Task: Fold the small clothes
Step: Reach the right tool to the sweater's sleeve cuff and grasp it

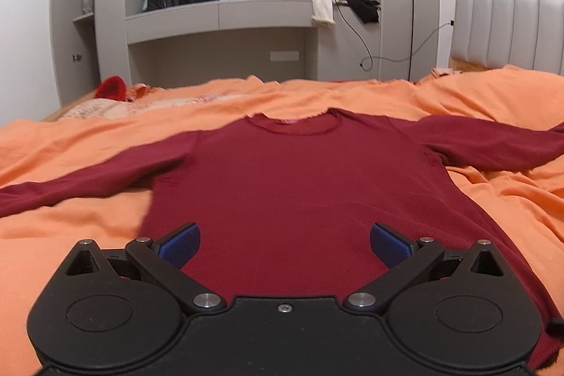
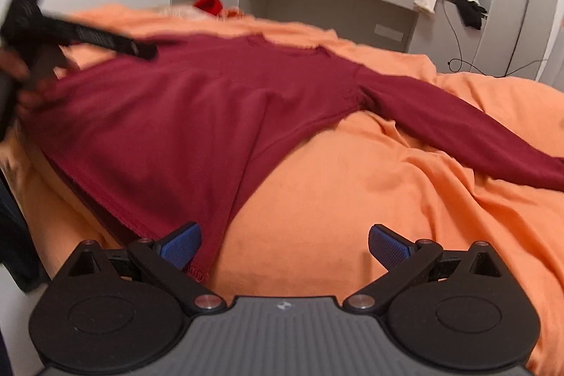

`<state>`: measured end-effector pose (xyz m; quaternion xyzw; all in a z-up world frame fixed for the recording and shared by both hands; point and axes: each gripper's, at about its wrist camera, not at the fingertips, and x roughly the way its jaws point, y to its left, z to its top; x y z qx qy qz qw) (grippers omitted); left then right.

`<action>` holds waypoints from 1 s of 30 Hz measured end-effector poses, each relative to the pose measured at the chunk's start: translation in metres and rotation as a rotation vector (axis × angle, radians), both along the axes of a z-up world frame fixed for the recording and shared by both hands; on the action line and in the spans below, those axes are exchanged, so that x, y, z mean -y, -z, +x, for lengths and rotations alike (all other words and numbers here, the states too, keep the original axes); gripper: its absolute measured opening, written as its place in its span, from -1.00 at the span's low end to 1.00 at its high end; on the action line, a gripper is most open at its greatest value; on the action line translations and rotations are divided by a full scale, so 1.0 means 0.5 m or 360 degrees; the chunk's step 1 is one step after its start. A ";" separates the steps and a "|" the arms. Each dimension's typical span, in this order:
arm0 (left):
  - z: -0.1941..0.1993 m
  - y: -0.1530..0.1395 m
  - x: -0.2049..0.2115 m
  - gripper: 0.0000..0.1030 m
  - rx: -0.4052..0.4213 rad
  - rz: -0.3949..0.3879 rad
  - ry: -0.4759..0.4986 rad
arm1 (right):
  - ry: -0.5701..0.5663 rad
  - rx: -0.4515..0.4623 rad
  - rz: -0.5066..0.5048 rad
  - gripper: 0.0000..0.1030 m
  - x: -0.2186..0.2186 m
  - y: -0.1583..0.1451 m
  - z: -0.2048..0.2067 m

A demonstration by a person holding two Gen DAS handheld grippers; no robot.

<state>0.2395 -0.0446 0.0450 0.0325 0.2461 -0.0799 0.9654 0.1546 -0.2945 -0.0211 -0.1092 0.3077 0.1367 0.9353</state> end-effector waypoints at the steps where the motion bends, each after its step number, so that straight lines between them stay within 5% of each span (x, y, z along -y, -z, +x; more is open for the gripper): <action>1: 0.009 0.008 0.005 0.99 -0.0007 -0.0007 0.0005 | 0.0018 0.0012 0.0039 1.00 0.008 -0.003 0.000; 11: 0.024 0.085 0.015 0.99 -0.0059 0.0077 0.0006 | 0.0423 0.0177 0.0159 1.00 0.098 -0.024 0.083; 15: 0.024 0.089 0.013 0.99 -0.0059 0.0079 0.0004 | 0.0706 0.0192 0.0353 1.00 0.199 -0.034 0.142; 24: 0.025 0.092 0.017 0.99 -0.0068 0.0095 0.0007 | 0.1295 0.0457 0.0414 0.98 0.439 -0.083 0.216; 30: 0.029 0.094 0.025 0.99 -0.0073 0.0113 0.0013 | 0.1462 0.0452 0.0385 0.68 0.545 -0.085 0.264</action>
